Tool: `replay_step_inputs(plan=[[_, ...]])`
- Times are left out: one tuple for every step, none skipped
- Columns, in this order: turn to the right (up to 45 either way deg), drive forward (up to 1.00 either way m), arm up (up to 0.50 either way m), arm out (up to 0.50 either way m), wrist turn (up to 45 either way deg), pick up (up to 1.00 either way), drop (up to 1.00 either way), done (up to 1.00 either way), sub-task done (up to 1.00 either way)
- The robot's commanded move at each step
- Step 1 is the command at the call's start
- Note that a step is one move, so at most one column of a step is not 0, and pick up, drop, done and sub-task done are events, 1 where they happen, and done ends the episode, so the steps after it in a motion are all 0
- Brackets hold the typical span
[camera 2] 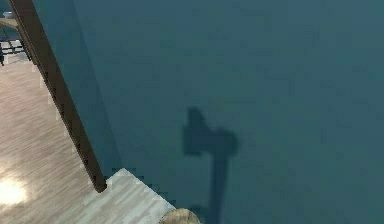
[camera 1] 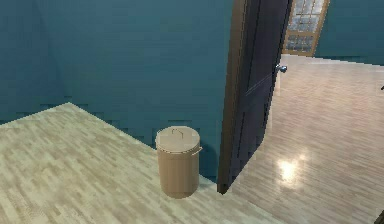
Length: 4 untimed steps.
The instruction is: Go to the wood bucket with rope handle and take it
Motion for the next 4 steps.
replay_step_inputs(plan=[[0.0, 0.0, 0.0, 0.0, 45.0, 0.0, 0.0, 0.0, 0.0], [0.0, 0.0, 0.0, 0.0, 36.0, 0.0, 0.0, 0.0, 0.0], [0.0, 0.0, -0.3, 0.0, 0.0, 0.0, 0.0, 0.0, 0.0], [0.0, 0.0, 0.0, 0.0, 0.0, 1.0, 0.0, 0.0, 0.0]])
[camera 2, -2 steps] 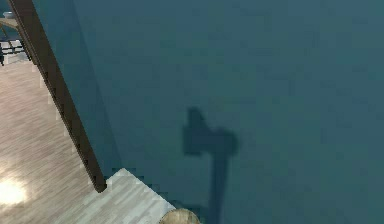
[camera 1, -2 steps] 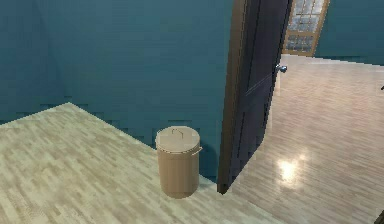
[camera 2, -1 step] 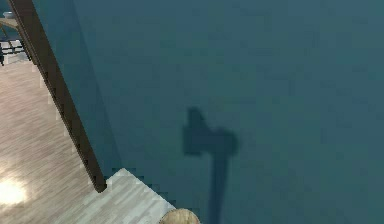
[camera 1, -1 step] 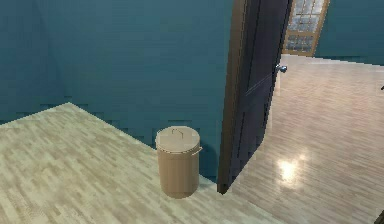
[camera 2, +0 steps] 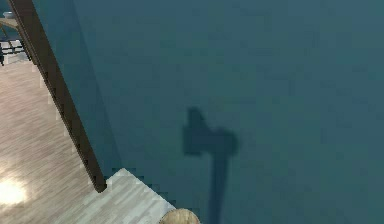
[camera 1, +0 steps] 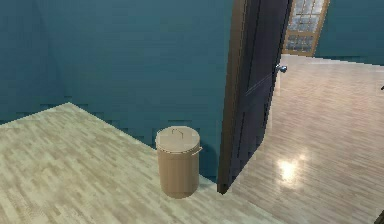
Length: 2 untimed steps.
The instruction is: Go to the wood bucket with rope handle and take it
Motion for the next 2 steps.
replay_step_inputs(plan=[[0.0, 0.0, 0.1, 0.0, 0.0, 0.0, 0.0, 0.0, 0.0], [0.0, 0.0, 0.0, 0.0, 0.0, 0.0, 0.0, 1.0, 0.0]])
